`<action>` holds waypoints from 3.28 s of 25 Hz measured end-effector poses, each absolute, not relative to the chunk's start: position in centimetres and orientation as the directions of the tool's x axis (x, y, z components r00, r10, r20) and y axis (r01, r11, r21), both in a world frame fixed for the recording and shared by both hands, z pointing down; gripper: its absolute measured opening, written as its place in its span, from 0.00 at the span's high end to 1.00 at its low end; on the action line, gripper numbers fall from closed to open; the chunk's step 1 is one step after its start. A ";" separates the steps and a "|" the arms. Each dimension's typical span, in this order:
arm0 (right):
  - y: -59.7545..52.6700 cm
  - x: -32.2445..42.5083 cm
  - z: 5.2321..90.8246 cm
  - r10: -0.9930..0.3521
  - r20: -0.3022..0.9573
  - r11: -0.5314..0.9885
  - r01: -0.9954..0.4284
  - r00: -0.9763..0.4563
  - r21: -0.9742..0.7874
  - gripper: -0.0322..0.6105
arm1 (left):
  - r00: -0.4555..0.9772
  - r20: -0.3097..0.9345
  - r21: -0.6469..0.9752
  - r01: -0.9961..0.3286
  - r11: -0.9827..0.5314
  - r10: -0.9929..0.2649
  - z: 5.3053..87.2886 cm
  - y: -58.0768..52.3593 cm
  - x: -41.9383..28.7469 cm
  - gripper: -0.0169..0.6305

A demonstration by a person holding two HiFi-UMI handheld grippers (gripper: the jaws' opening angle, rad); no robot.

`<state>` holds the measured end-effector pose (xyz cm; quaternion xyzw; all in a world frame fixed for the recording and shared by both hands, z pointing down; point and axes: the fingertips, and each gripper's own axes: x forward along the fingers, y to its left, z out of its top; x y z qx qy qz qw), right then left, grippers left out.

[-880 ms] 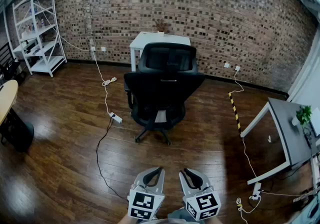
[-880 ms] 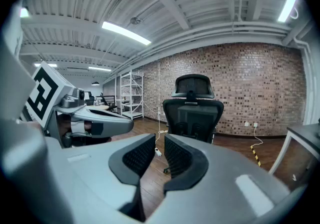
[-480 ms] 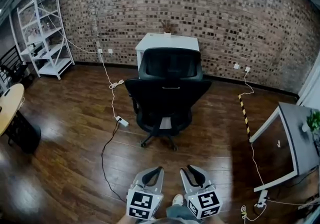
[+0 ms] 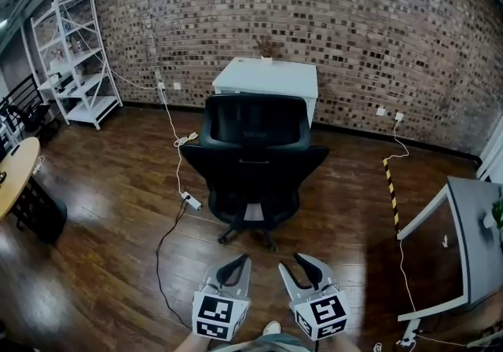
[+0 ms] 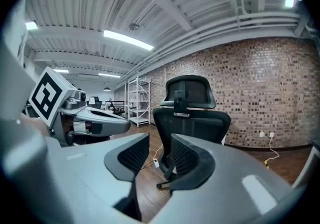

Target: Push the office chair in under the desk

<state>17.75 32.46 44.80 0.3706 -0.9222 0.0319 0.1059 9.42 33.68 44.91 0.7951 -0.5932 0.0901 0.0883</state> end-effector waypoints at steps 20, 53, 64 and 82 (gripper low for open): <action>19.0 19.9 42.8 -0.556 0.228 0.831 -0.544 -0.799 0.120 0.65 | 0.141 0.249 -0.153 -0.971 -0.183 -0.958 43.0 21.8 3.9 0.90; -3.5 18.2 47.7 -0.502 0.674 0.847 -0.153 -0.542 0.509 0.46 | 0.245 0.527 -0.594 -0.579 -0.559 -0.814 45.8 4.6 -14.8 0.65; -5.5 16.3 50.1 -0.523 0.709 0.820 -0.050 -0.474 0.571 0.52 | 0.229 0.630 -0.613 -0.440 -0.656 -0.742 48.9 3.2 -15.0 0.60; -10.1 15.0 50.6 -0.608 0.655 0.746 -0.041 -0.448 0.665 0.60 | 0.257 0.621 -0.609 -0.438 -0.662 -0.741 49.1 -2.2 -16.7 0.60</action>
